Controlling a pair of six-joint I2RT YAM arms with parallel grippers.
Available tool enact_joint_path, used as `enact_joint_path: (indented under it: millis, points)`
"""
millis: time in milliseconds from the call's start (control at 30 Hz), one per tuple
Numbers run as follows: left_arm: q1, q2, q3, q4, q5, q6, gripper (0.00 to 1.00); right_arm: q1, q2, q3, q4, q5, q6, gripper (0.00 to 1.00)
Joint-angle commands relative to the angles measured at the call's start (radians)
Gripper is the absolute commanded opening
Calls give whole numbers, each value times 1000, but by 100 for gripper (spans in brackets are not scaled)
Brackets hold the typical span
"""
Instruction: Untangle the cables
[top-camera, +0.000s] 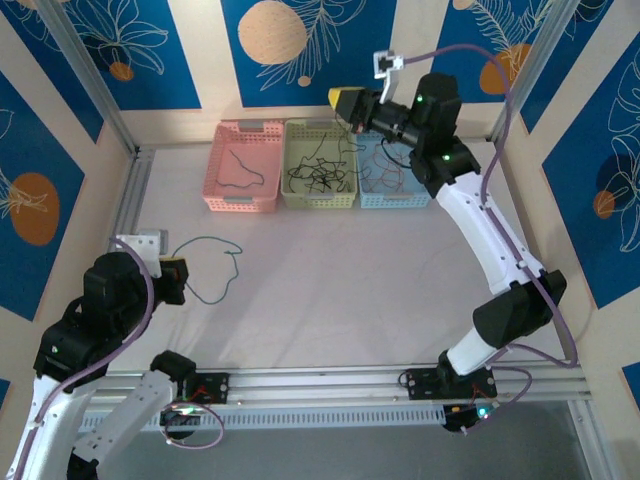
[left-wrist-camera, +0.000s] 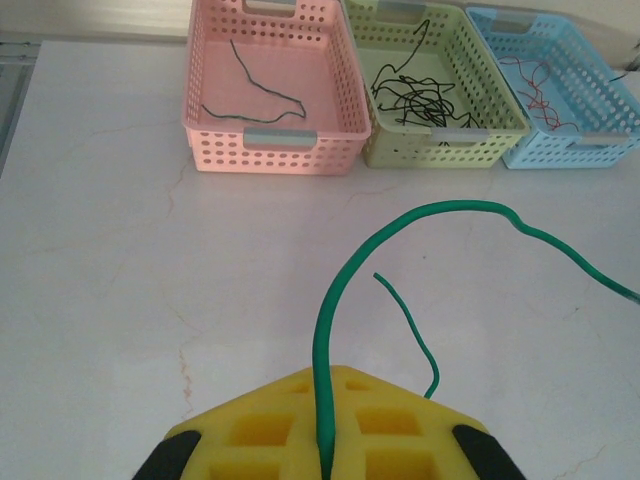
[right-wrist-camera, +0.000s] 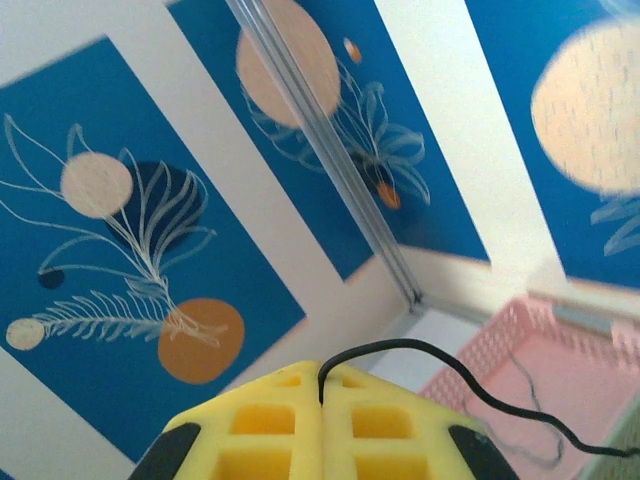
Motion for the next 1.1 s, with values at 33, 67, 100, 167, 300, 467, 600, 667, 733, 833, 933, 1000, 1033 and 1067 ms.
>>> enact_joint_path:
  millis: [33, 67, 100, 167, 300, 467, 600, 667, 733, 833, 933, 1000, 1033, 1067]
  points:
    - [-5, 1, -1, 18, 12, -7, 0, 2, -24, -62, 72, -26, 21, 0]
    - [-5, 1, -1, 20, 11, -6, 0, 2, -21, -63, 77, -24, 18, 0]
    - [-5, 0, -1, 21, 11, -6, 0, 2, -11, -57, 83, -26, 12, 0]
    - [-5, 3, 0, 23, 12, -7, 0, -5, 20, -23, 64, -35, 12, 0]
    - [-5, -1, -7, 26, 12, -12, 0, -11, 79, 48, 63, -66, 20, 0]
    - [-5, -1, -8, 20, 11, -9, 0, -8, 150, 175, 32, -88, 34, 0]
    - [-5, -1, -5, 21, 9, -7, 0, -7, 237, 305, 7, -79, 34, 0]
    - [-5, 0, -5, 21, 12, -7, 0, -11, 295, 377, 3, -75, 31, 0]
    - [-5, -1, -8, 21, 14, -9, 0, -13, 377, 469, -12, -72, 25, 0]
    - [-5, -5, -9, 19, 13, -11, 0, -16, 516, 651, -75, -76, 28, 0]
    - [-5, -12, -8, 11, 11, -12, 0, -22, 655, 823, -142, -83, 35, 0]
    - [-5, -15, -8, 6, 11, -12, 0, -29, 738, 908, -188, -92, 45, 0]
    - [-5, -16, -8, 5, 11, -13, 0, -33, 761, 916, -195, -96, 47, 0]
    - [-4, -18, -9, 4, 12, -13, 0, -34, 776, 907, -192, -99, 47, 0]
